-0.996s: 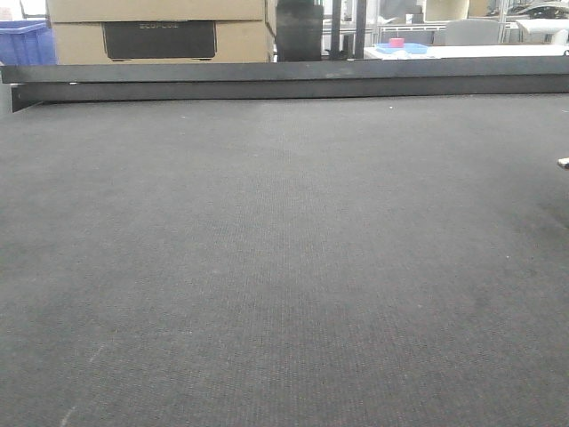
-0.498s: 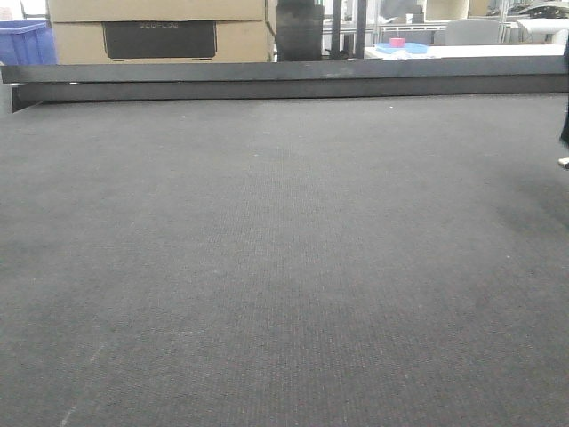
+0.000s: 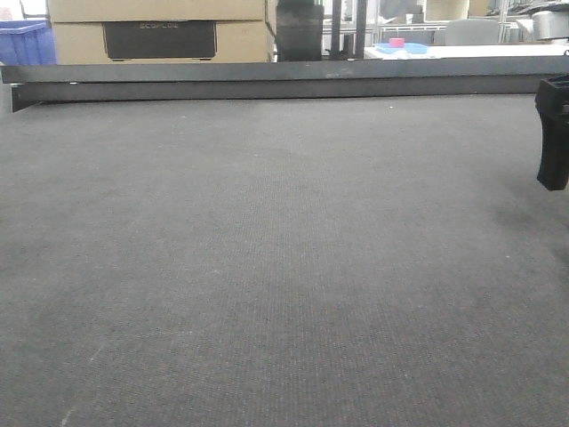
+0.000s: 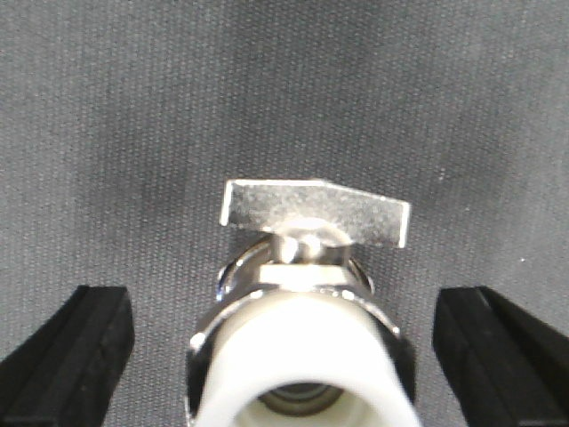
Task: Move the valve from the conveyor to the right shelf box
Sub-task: 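Lower the right gripper onto a white valve on the belt and grasp it, then lower the left gripper onto another white valve and close on it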
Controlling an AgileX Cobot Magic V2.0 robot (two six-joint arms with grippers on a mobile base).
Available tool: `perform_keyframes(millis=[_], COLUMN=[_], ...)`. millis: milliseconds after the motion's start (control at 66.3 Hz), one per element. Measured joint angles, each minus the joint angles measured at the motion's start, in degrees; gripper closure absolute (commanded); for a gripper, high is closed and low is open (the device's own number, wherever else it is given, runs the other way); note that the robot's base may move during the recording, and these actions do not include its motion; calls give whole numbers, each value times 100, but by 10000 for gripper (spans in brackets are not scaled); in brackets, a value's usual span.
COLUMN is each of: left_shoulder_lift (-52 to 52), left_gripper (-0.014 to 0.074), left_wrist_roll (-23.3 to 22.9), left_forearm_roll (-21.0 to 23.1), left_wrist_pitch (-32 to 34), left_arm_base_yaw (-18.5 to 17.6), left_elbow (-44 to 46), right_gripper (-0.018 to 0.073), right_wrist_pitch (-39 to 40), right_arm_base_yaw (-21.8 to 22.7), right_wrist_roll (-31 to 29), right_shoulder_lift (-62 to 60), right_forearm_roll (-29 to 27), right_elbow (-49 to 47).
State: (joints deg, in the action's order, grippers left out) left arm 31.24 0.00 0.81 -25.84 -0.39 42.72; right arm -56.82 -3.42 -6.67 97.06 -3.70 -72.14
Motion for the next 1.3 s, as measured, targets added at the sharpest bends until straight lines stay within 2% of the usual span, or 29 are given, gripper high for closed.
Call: perform_keyframes(millis=[75,166,211,226,241,302,332,589,830,996,1117,1222,1298], left_shoulder_lift=[0,0,0,0,0,0,0,0,399,1299,2150,2906,3491], left_gripper=[-3,-3,-3,-3,-3,-3,-3,-3,-3,-3,-3,-3,-3], left_wrist_roll=[0,0,0,0,0,0,0,0,0,0,0,259,578], left_forearm_roll=[0,0,0,0,0,0,0,0,0,-11,-81,-81,46], left_wrist_pitch=[-50,-88,-88,-88,-88,-102,-131,-566,-1822,-2719,-3192,-3512,-3749], left_arm_base_yaw=[0,0,0,0,0,0,0,0,59,274,285,404,648], left_elbow=[0,0,0,0,0,0,0,0,504,1333,1935,2363,2694], right_gripper=[82,249,370,447,468,680,730,712,712,712,712,712,712], right_wrist_pitch=[0,0,0,0,0,0,0,-61,-74,-111,-156,-178,-178], right_arm_base_yaw=[0,0,0,0,0,0,0,-4,-4,-4,-4,-4,-4], right_wrist_roll=[0,0,0,0,0,0,0,0,0,0,0,0,0], right_shoulder_lift=[0,0,0,0,0,0,0,-300,-1477,-1987,-2048,-2048,-2048], right_forearm_roll=[0,0,33,44,44,83,112,219,146,56,47,23,0], right_elbow=[0,0,0,0,-11,-11,-11,12,12,12,12,12,12])
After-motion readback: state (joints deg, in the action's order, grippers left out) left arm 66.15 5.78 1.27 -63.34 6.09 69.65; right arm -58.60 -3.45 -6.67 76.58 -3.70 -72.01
